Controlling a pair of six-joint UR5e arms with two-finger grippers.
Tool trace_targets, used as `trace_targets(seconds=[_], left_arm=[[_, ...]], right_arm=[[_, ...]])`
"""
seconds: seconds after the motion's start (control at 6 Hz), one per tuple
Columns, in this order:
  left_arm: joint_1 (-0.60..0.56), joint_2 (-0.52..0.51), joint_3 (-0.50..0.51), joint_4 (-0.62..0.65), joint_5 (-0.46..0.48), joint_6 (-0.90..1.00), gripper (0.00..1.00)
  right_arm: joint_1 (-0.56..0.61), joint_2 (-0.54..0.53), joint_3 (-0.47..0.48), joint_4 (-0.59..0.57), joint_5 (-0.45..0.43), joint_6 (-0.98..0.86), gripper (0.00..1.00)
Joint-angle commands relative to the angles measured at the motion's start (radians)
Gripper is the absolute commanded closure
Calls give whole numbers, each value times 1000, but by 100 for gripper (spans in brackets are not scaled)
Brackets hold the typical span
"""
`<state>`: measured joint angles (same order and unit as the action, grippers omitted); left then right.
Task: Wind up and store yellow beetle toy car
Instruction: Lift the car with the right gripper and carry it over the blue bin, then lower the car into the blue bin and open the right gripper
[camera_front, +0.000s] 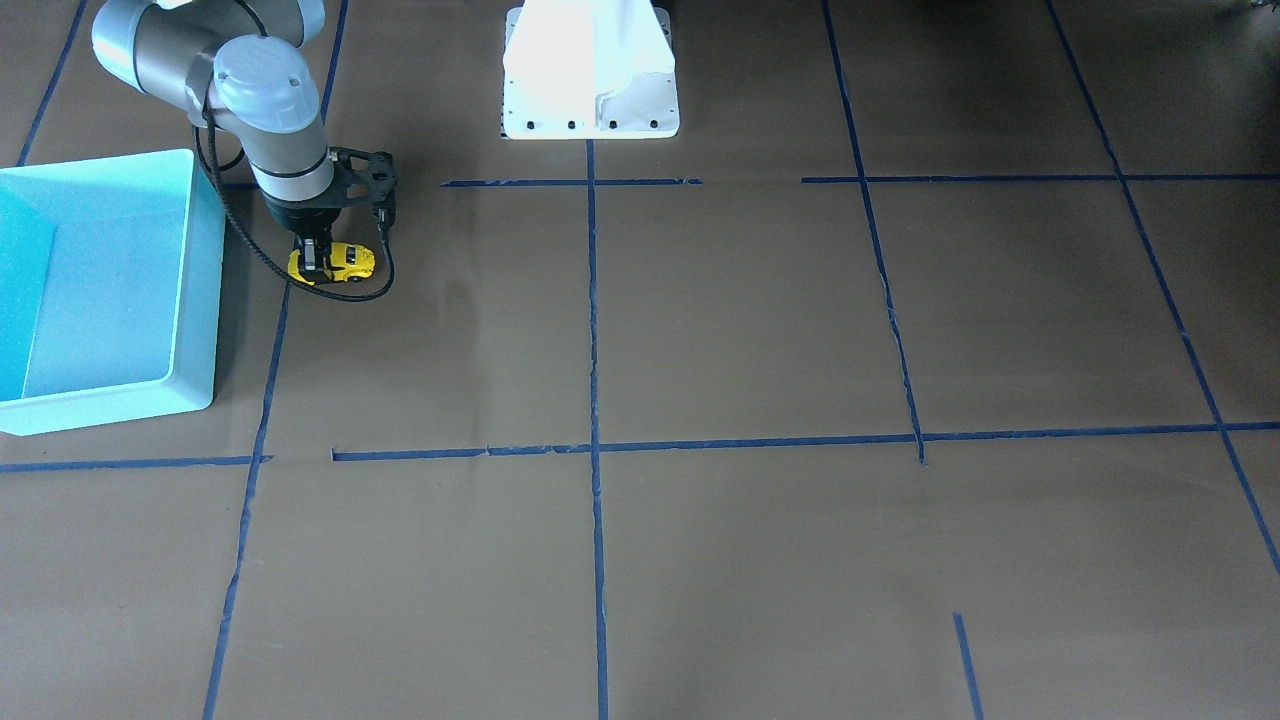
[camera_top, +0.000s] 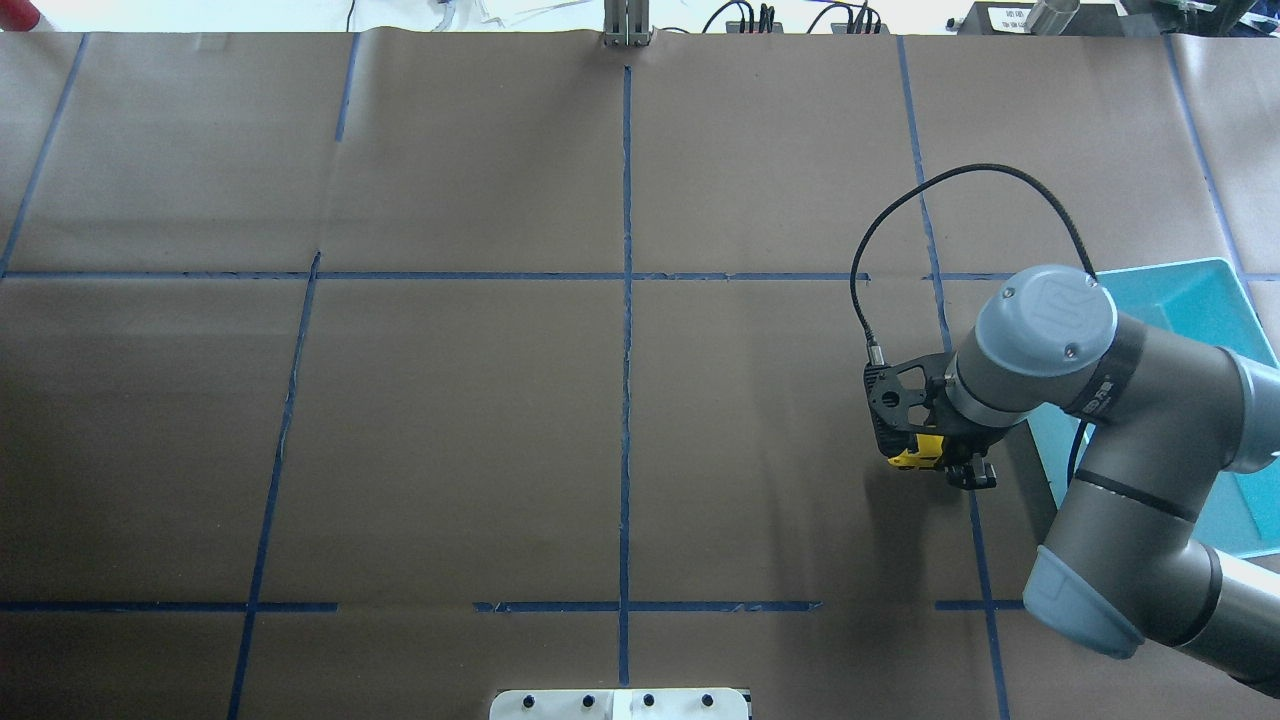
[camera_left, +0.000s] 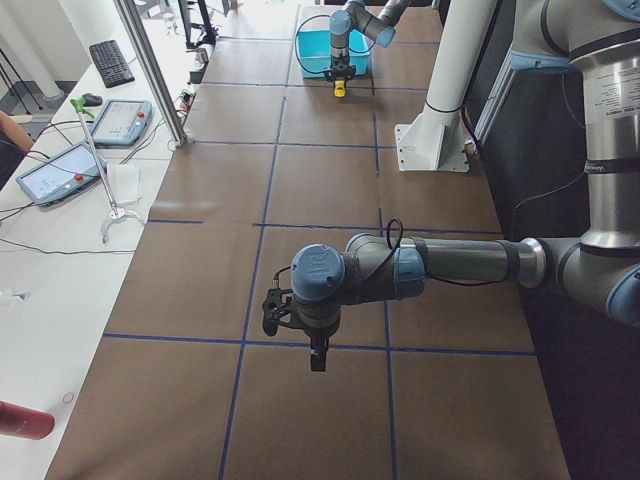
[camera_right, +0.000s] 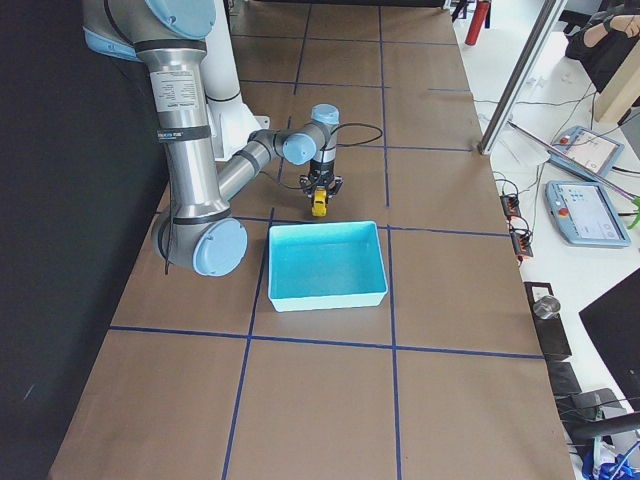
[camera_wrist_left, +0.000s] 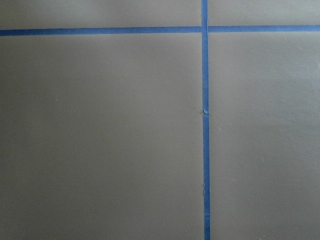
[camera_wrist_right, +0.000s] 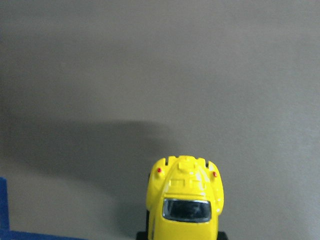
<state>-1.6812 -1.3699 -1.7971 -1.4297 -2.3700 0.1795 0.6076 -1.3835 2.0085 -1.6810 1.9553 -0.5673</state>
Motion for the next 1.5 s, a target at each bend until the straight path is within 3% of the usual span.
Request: trace_targets(seconds=[0.0, 0.33, 0.67, 0.83, 1.0, 1.17, 1.33], left_arm=[[0, 0, 1, 0, 0, 0, 0], [0, 0, 1, 0, 0, 0, 0], [0, 2, 1, 0, 0, 0, 0], [0, 2, 5, 0, 0, 0, 0], [0, 2, 5, 0, 0, 2, 0], [0, 2, 5, 0, 0, 0, 0], [0, 2, 5, 0, 0, 0, 0]], right_arm=[[97, 47, 135, -212, 37, -5, 100], [188, 43, 168, -282, 27, -232, 100], [297, -69, 164, -266, 28, -467, 100], [326, -141, 162, -226, 30, -521, 100], [325, -263, 138, -42, 30, -516, 100], [325, -288, 78, 87, 33, -501, 100], [322, -285, 41, 99, 37, -470, 100]])
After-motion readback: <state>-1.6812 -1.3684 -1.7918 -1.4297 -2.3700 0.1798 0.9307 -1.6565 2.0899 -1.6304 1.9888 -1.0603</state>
